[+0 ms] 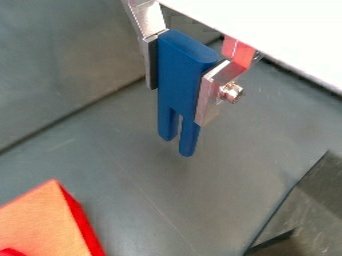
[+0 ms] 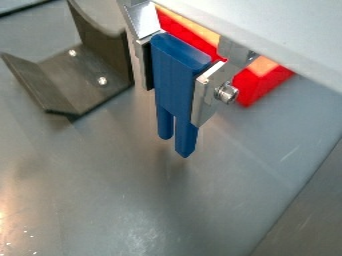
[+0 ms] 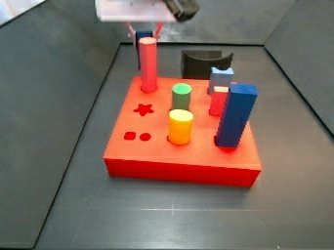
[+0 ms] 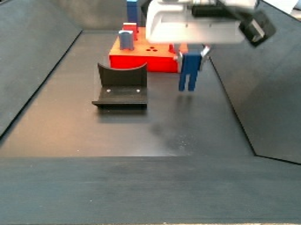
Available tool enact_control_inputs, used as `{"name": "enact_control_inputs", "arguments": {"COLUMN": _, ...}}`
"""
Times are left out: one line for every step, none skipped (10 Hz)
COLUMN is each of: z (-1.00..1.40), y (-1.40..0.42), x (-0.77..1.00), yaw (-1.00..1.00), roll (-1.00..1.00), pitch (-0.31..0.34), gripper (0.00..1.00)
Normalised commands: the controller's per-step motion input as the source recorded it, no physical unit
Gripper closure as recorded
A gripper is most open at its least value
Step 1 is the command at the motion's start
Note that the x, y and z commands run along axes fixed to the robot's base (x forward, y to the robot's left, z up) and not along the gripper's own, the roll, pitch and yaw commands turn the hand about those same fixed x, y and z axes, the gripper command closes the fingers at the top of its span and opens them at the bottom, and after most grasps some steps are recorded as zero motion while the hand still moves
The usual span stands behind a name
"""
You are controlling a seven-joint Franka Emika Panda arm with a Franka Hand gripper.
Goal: Pick up the square-circle object. Move up. Place the square-circle object on the fixture. Regrasp the square-circle object. Rotate the square-circle object. Move to above the board. Insert the square-circle object.
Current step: Move to above the board.
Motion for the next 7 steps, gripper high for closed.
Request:
{"name": "enact_control_inputs", "arguments": {"z": 1.00, "y": -0.10, "x": 0.06, "yaw": 0.20, "roll": -0.01, "pitch": 0.126, "gripper": 1.00}}
{"name": "enact_control_inputs", "arguments": {"z": 1.00, "y": -0.09, "x": 0.06, "yaw": 0.11, "roll": 0.01, "pitch": 0.103, "gripper": 1.00}}
{"name": "enact_control_inputs", "arguments": {"z": 1.00, "y": -0.09, "x": 0.06, "yaw": 0.08, "roll": 0.03, "pitch": 0.095, "gripper": 1.00}}
{"name": "enact_control_inputs", "arguments": {"z": 1.00, "y": -0.09, "x": 0.06, "yaw": 0.05, "roll": 0.05, "pitch": 0.087, "gripper": 1.00}}
{"name": "enact_control_inputs", "arguments": {"z": 1.00, "y": -0.09, "x": 0.06, "yaw": 0.04, "roll": 0.07, "pitch": 0.085, "gripper": 1.00}}
{"name": "enact_control_inputs", "arguments": {"z": 1.00, "y": -0.08, "x": 0.05, "yaw": 0.03, "roll": 0.07, "pitch": 0.085, "gripper": 1.00}}
{"name": "enact_control_inputs", "arguments": {"z": 1.00, "y": -0.08, "x": 0.05, "yaw": 0.03, "roll": 0.08, "pitch": 0.082, "gripper": 1.00}}
